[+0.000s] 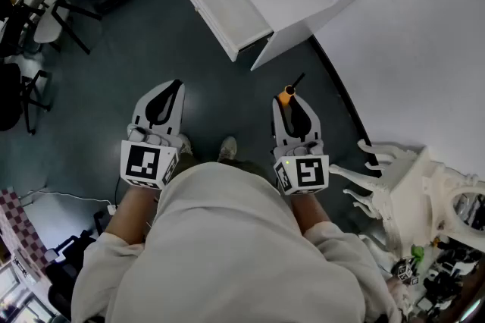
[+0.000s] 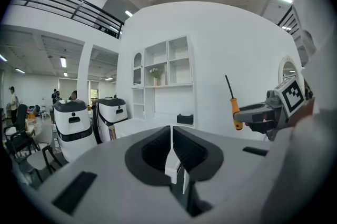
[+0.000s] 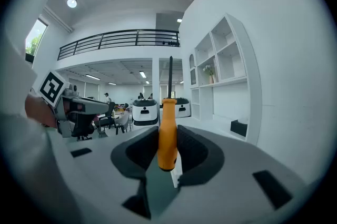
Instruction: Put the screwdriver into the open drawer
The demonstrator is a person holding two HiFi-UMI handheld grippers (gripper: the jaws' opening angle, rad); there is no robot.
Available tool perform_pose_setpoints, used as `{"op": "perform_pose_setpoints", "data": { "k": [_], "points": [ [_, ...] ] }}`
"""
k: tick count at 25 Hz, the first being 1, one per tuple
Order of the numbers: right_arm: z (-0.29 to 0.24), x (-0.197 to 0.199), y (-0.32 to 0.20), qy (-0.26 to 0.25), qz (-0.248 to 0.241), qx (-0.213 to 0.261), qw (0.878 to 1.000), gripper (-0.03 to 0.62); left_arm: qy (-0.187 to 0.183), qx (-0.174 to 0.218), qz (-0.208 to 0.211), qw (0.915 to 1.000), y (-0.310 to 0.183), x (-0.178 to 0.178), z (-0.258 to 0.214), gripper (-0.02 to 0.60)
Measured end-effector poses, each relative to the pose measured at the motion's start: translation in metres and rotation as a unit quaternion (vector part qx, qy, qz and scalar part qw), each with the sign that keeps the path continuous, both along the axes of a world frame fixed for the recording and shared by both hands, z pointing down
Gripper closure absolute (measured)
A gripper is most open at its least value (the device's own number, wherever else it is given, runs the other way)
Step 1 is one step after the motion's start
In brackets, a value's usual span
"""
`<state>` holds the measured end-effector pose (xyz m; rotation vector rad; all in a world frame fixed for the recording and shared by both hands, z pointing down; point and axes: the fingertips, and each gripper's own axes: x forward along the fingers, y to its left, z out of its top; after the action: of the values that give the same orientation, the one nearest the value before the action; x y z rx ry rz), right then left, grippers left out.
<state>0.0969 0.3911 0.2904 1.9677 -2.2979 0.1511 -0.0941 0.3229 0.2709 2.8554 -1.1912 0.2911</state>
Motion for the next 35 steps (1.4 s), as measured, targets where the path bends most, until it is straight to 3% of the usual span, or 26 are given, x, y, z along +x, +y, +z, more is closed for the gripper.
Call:
{"op": "perform_pose_setpoints", "data": {
  "k": [17,35],
  "points": [
    [-0.009,0.006,-0.003,0.000,-0.006,0.011,1.000,0.476,0.000,0.001,-0.003,1.0000,-0.002,0.010,-0.002,0.565],
    [-0.004,0.009,-0.028,0.009,-0.045,0.006,0.999,0.476,0.004,-0.004,-0.037,0.9993,-0.010,0.011,0.006,0.565]
  ]
}}
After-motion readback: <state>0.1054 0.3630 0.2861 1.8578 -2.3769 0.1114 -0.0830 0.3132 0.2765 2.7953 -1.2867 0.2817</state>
